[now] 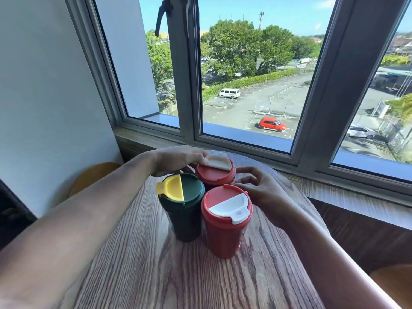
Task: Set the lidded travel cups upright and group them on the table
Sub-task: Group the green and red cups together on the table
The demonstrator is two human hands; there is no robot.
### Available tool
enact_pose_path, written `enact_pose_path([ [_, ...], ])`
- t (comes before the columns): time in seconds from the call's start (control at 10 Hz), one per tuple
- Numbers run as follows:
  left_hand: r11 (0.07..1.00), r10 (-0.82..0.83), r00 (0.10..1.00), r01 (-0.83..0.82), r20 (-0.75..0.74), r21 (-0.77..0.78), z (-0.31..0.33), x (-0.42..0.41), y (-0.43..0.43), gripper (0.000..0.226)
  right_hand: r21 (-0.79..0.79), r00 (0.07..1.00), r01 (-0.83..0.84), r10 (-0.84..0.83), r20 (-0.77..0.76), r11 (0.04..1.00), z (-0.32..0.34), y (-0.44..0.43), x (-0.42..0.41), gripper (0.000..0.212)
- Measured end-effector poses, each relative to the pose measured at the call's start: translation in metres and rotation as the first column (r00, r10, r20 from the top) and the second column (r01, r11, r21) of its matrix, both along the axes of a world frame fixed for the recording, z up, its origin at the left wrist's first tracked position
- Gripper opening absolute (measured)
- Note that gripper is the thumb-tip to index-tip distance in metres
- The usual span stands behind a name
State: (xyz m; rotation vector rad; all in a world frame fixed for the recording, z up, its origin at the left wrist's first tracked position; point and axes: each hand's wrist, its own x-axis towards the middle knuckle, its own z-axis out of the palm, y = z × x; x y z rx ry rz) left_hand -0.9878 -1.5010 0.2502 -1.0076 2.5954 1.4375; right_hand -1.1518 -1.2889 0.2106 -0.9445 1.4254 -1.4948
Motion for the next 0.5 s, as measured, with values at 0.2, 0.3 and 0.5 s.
enact_pose_path([
  [0.2, 0.998, -0.062, 0.995, 0.062, -0.073, -0.006, 0.016, 0.004, 0.024, 0.031, 0.014, 1.0, 0.027, -0.027, 0.001, 1.0, 0.002, 0.003, 0.002, 0.037],
  [0.3, 0.998, -0.06, 0.992, 0.058, -0.112, -0.018, 0.024, 0.009, 0.034, 0.032, 0.018, 0.999, 0.029, -0.029, -0.023, 0.999, 0.004, 0.007, 0.003, 0.036],
  [0.5, 0.993, -0.001, 0.972, -0.027, -0.236, -0.118, 0.032, 0.03, 0.041, 0.034, -0.024, 0.977, 0.128, -0.13, -0.17, 0.991, 0.003, 0.017, -0.002, 0.017],
])
